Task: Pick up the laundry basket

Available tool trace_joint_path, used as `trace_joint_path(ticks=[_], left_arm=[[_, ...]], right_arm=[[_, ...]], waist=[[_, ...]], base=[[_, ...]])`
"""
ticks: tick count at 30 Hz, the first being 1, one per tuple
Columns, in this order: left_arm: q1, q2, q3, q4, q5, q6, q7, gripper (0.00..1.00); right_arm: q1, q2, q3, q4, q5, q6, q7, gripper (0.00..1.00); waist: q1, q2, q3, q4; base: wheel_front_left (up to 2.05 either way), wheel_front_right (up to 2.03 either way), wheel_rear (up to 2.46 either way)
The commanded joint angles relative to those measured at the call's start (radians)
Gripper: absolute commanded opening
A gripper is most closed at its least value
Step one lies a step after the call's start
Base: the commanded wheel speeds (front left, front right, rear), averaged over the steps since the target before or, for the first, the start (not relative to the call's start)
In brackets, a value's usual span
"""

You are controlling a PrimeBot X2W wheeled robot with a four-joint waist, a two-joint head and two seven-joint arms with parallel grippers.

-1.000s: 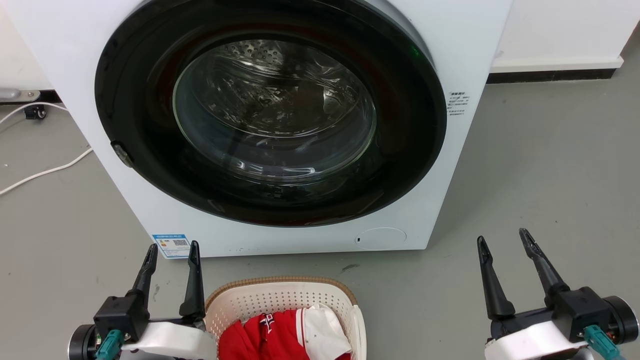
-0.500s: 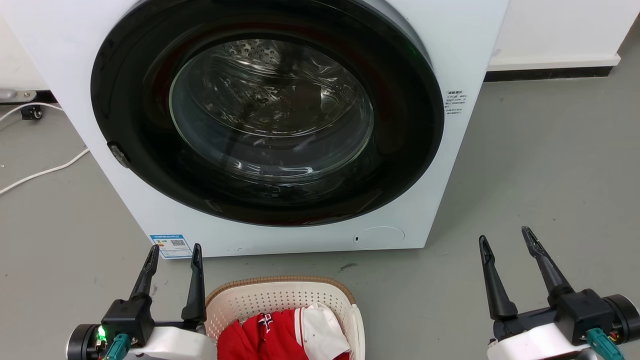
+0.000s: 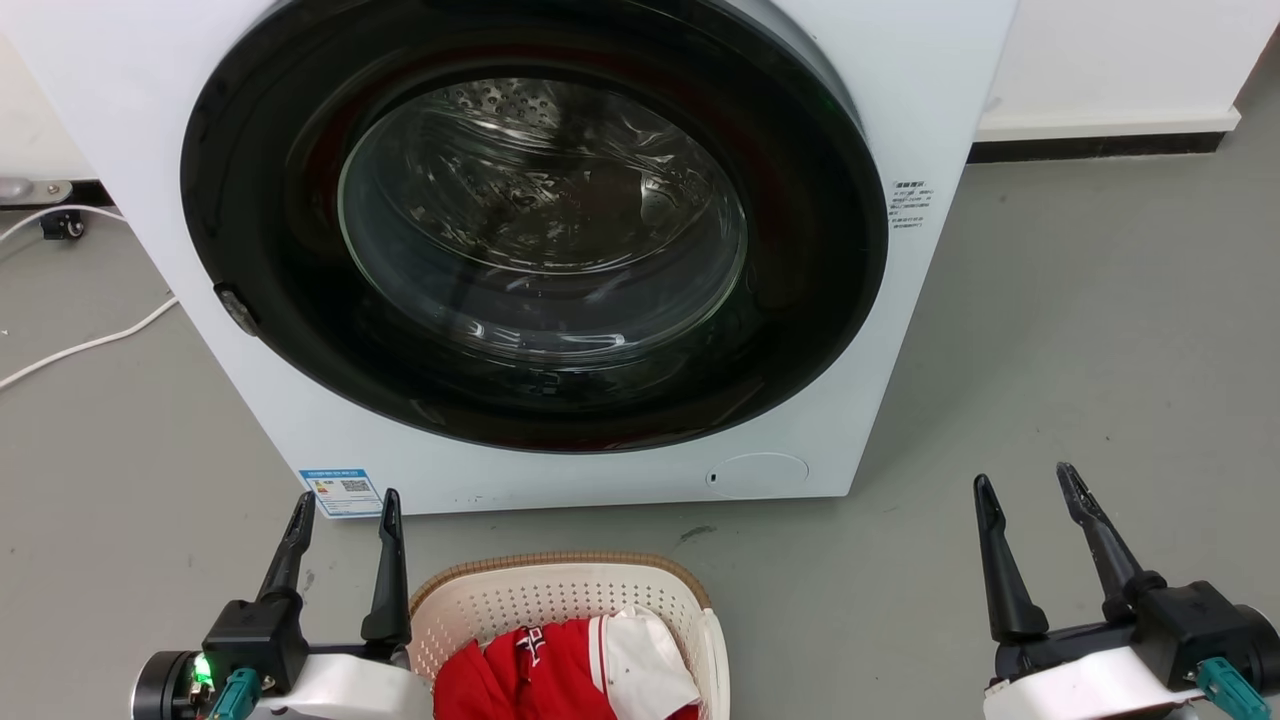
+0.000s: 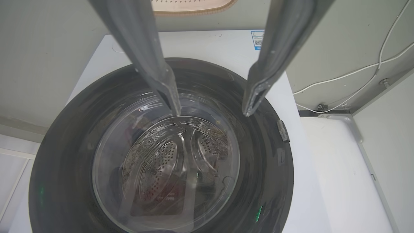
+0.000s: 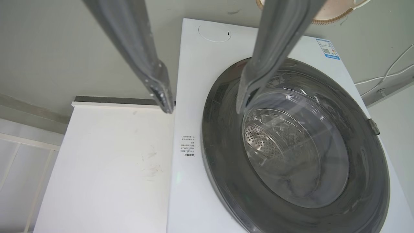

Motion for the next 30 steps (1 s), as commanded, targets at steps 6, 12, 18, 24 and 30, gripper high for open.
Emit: trace_joint_path(ticks=[6, 12, 18, 24, 30], left_arm=[[0.011, 0.003, 0.001, 0.001, 0.007, 0.008, -0.002, 1.0], [0.012, 0.003, 0.001, 0.001, 0.009, 0.009, -0.002, 1.0], [0.013, 0.003, 0.004, 0.002, 0.011, 0.006, -0.002, 1.0], [0.009, 0.003, 0.008, 0.009, 0.001, 0.006, -0.002, 1.0], [-0.026, 0.003, 0.021, 0.031, 0.013, -0.001, -0.002, 1.0]], right_arm=[[0.008, -0.002, 0.001, 0.009, 0.019, -0.001, -0.003, 1.0], [0.008, -0.002, 0.002, 0.012, 0.022, -0.001, -0.003, 1.0], [0.008, -0.002, 0.005, 0.015, 0.025, -0.001, -0.003, 1.0], [0.005, -0.002, 0.006, 0.014, 0.022, -0.001, -0.003, 1.0], [-0.032, -0.002, 0.027, 0.029, 0.011, -0.001, -0.003, 1.0]], waist=[[0.0, -0.0001, -0.002, 0.003], [0.0, -0.0001, -0.004, 0.005], [0.0, -0.0001, -0.005, 0.005], [0.0, -0.0001, -0.001, 0.006], [0.0, -0.0001, 0.012, 0.009]], base=[[0.0, 0.0, 0.0], [0.0, 0.0, 0.0], [0.0, 0.0, 0.0], [0.0, 0.0, 0.0], [0.0, 0.0, 0.0]])
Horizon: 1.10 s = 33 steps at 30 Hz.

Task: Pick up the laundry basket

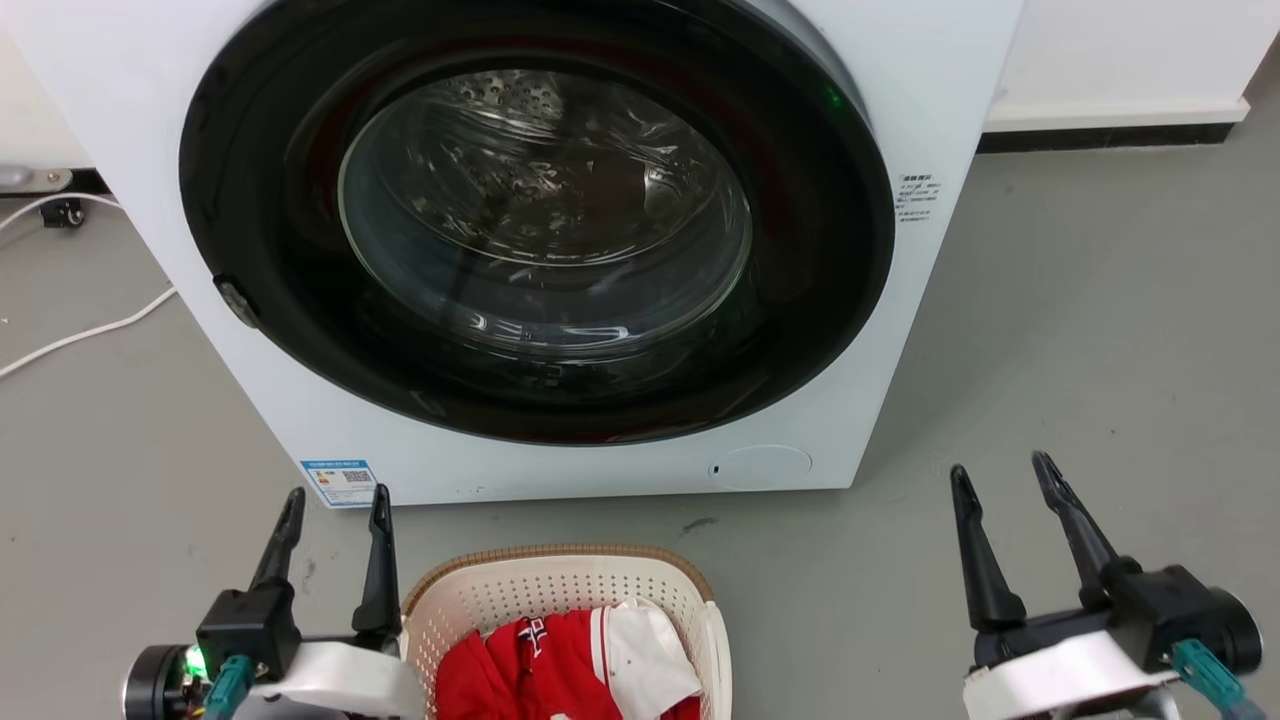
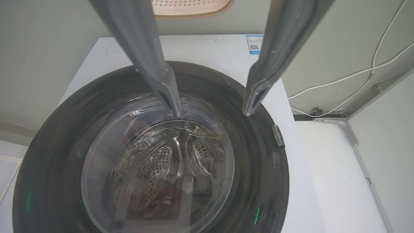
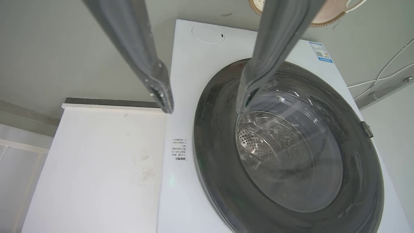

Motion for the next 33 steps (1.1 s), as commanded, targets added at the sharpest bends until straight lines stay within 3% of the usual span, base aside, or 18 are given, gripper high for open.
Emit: trace_joint_path(ticks=[1, 13, 23, 33], left_arm=[[-0.02, 0.003, 0.008, 0.009, 0.008, -0.004, -0.002, 1.0], [-0.198, 0.079, 0.055, 0.213, 0.025, -0.025, -0.002, 1.0], [-0.333, 0.134, 0.058, 0.44, 0.0, -0.044, -0.002, 1.0], [-0.456, 0.157, 0.041, 0.619, -0.018, -0.05, -0.002, 1.0]], right_arm=[[-0.023, -0.002, 0.006, 0.006, -0.005, -0.001, -0.003, 1.0], [-0.197, -0.002, 0.12, 0.187, 0.011, -0.001, -0.002, 1.0], [-0.381, -0.002, 0.255, 0.446, -0.025, -0.001, -0.003, 1.0], [-0.549, -0.002, 0.36, 0.685, 0.029, -0.001, -0.003, 1.0]], waist=[[0.0, -0.0001, 0.01, 0.002], [0.0, -0.0001, 0.158, 0.027], [0.0, -0.0001, 0.308, 0.04], [0.0, -0.0001, 0.45, 0.045]], base=[[0.0, 0.0, 0.0], [0.0, 0.0, 0.0], [0.0, 0.0, 0.0], [0.0, 0.0, 0.0]])
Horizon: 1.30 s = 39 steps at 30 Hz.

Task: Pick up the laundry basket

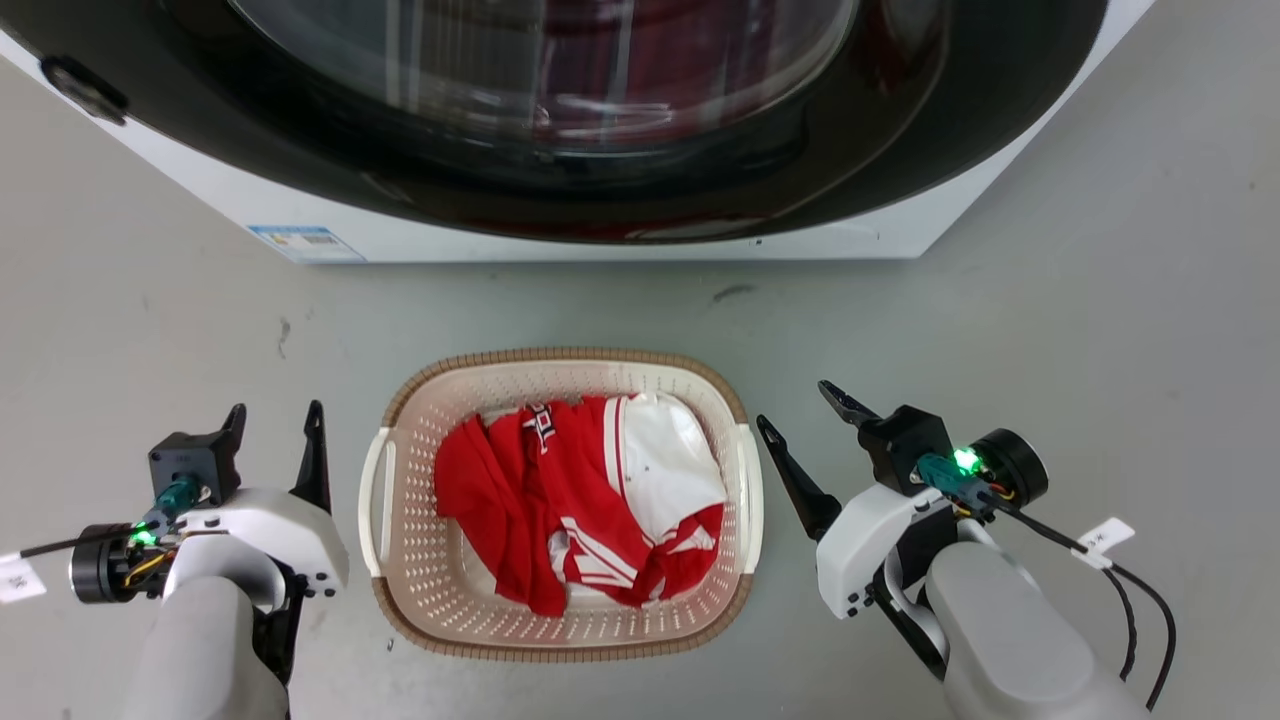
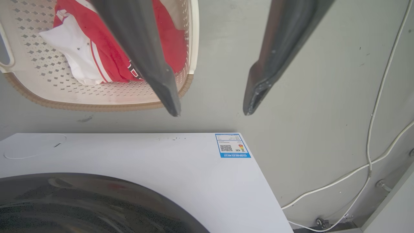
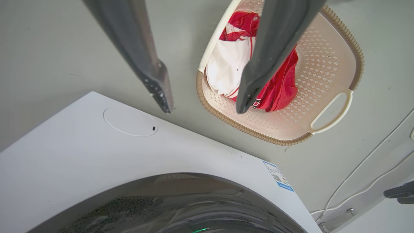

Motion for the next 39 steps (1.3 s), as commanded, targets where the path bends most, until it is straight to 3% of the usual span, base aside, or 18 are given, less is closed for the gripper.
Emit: trace_joint_path(ticks=[1, 17, 39], left_arm=[[-0.028, 0.004, -0.008, 0.023, -0.002, -0.001, -0.002, 1.0], [-0.168, 0.01, -0.075, 0.22, -0.042, -0.003, -0.002, 1.0], [-0.28, 0.011, -0.144, 0.348, -0.065, -0.003, -0.002, 1.0]], right_arm=[[-0.033, -0.002, 0.013, 0.033, 0.012, -0.001, -0.002, 1.0], [-0.201, -0.001, 0.146, 0.261, 0.135, -0.001, -0.002, 1.0], [-0.315, -0.001, 0.296, 0.373, 0.298, -0.001, -0.002, 1.0]], waist=[[-0.0002, 0.0, 0.045, 0.003], [-0.0002, 0.0, 0.222, 0.01], [-0.0002, 0.0, 0.372, 0.026]], base=[[0.0, 0.0, 0.0], [0.0, 0.0, 0.0], [0.0, 0.0, 0.0]])
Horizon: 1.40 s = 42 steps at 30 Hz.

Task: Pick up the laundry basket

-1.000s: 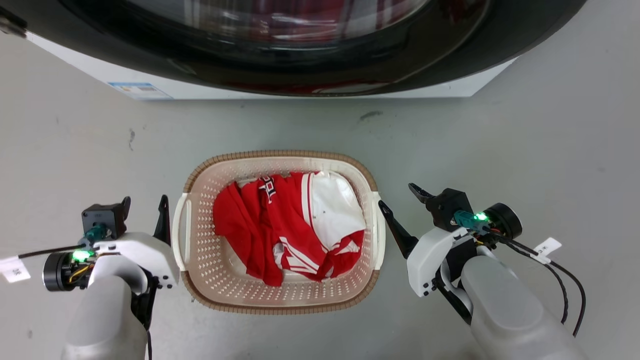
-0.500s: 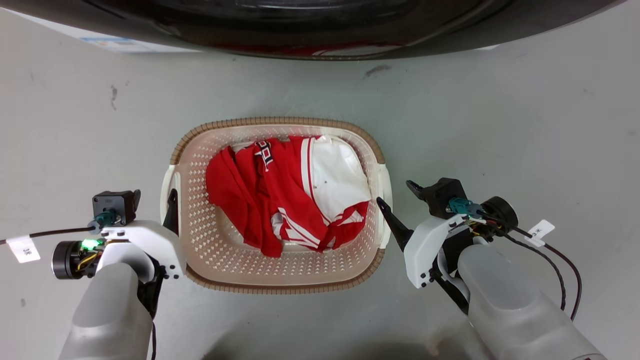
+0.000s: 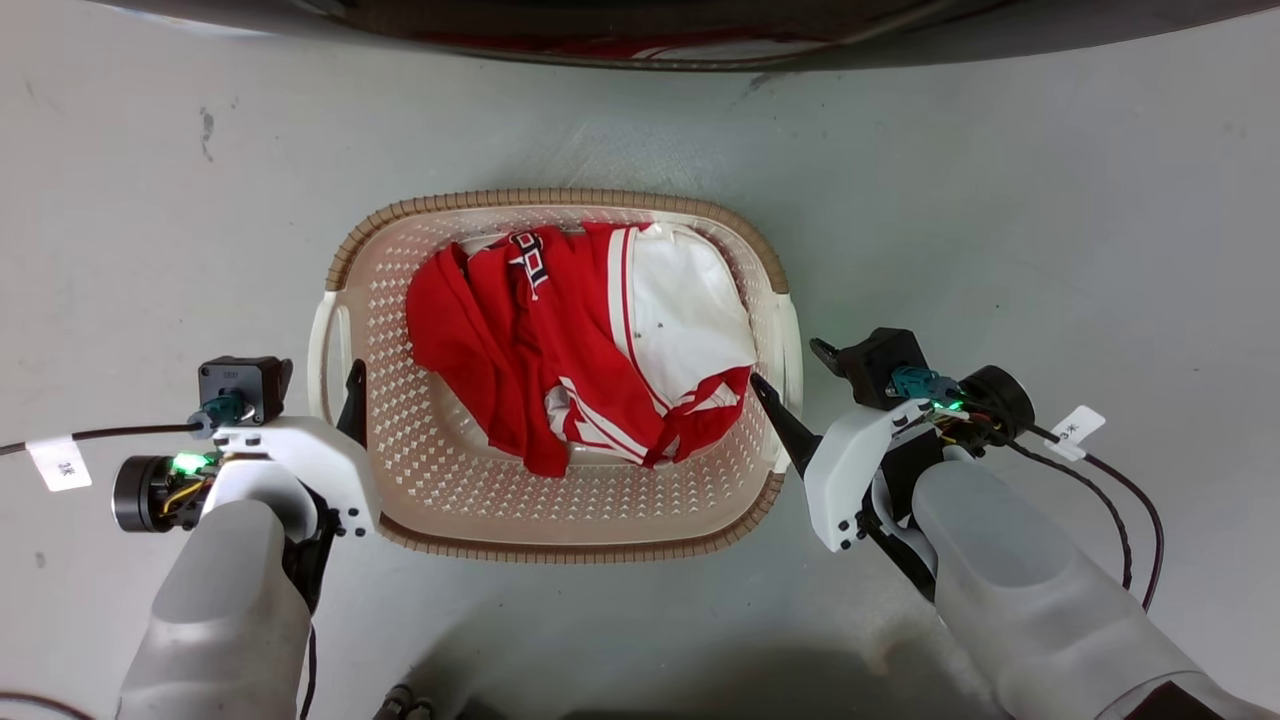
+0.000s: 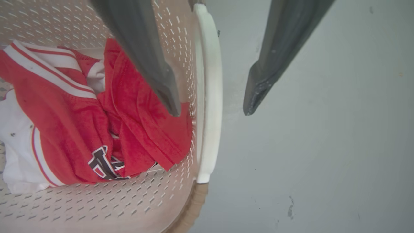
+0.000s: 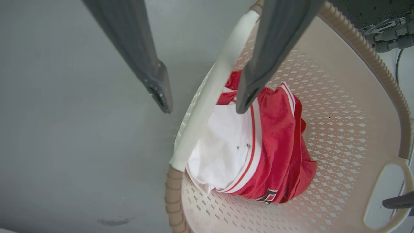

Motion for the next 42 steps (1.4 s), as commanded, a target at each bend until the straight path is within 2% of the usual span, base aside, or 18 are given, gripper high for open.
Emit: trace_joint_path(ticks=[1, 12, 13, 14, 15, 16, 26, 35, 42], left_arm=[[-0.027, -0.001, -0.006, 0.003, -0.005, -0.002, -0.002, 1.0], [-0.062, -0.028, -0.052, 0.048, -0.014, -0.001, -0.002, 1.0], [-0.067, -0.03, -0.057, 0.055, -0.017, -0.001, -0.002, 0.77], [-0.074, -0.027, -0.06, 0.057, -0.018, -0.001, -0.002, 0.22], [-0.078, -0.027, -0.063, 0.063, -0.018, -0.001, -0.002, 0.0], [-0.08, -0.03, -0.068, 0.071, -0.021, -0.001, -0.002, 0.0], [-0.076, -0.052, -0.102, 0.081, -0.043, 0.0, -0.002, 0.0], [-0.015, -0.061, -0.163, 0.108, -0.105, 0.0, -0.002, 0.0], [0.026, -0.065, -0.25, 0.136, -0.155, -0.001, -0.003, 0.0]], right_arm=[[-0.024, -0.001, 0.011, 0.009, 0.012, -0.001, -0.002, 1.0], [-0.066, -0.001, 0.047, 0.044, 0.053, -0.001, -0.002, 1.0], [-0.063, -0.001, 0.055, 0.049, 0.056, -0.001, -0.002, 1.0], [-0.065, -0.001, 0.061, 0.05, 0.058, -0.001, -0.002, 0.65], [-0.072, -0.001, 0.063, 0.05, 0.063, -0.001, -0.002, 0.21], [-0.077, -0.001, 0.064, 0.05, 0.065, -0.001, -0.002, 0.0], [-0.065, 0.001, 0.088, 0.067, 0.077, 0.006, -0.003, 0.0], [0.0, 0.01, 0.16, 0.075, 0.161, 0.007, 0.012, 0.0], [0.064, 0.012, 0.216, 0.077, 0.232, 0.007, 0.048, 0.0]], waist=[[-0.0001, 0.0001, 0.01, 0.002], [-0.0001, 0.0001, 0.052, 0.012], [-0.0001, 0.0001, 0.056, 0.013], [-0.0001, 0.0001, 0.058, 0.014], [-0.0001, 0.0001, 0.061, 0.014], [-0.0001, 0.0001, 0.062, 0.014], [-0.0001, 0.0001, 0.032, 0.024], [-0.0001, 0.0001, -0.105, 0.005], [-0.0001, 0.0001, -0.233, -0.015]], base=[[0.0, 0.0, 0.0], [0.0, 0.0, 0.0], [0.0, 0.0, 0.0], [0.0, 0.0, 0.0], [0.0, 0.0, 0.0], [0.0, 0.0, 0.0], [0.0, 0.0, 0.0], [0.0, 0.0, 0.0], [0.0, 0.0, 0.0]])
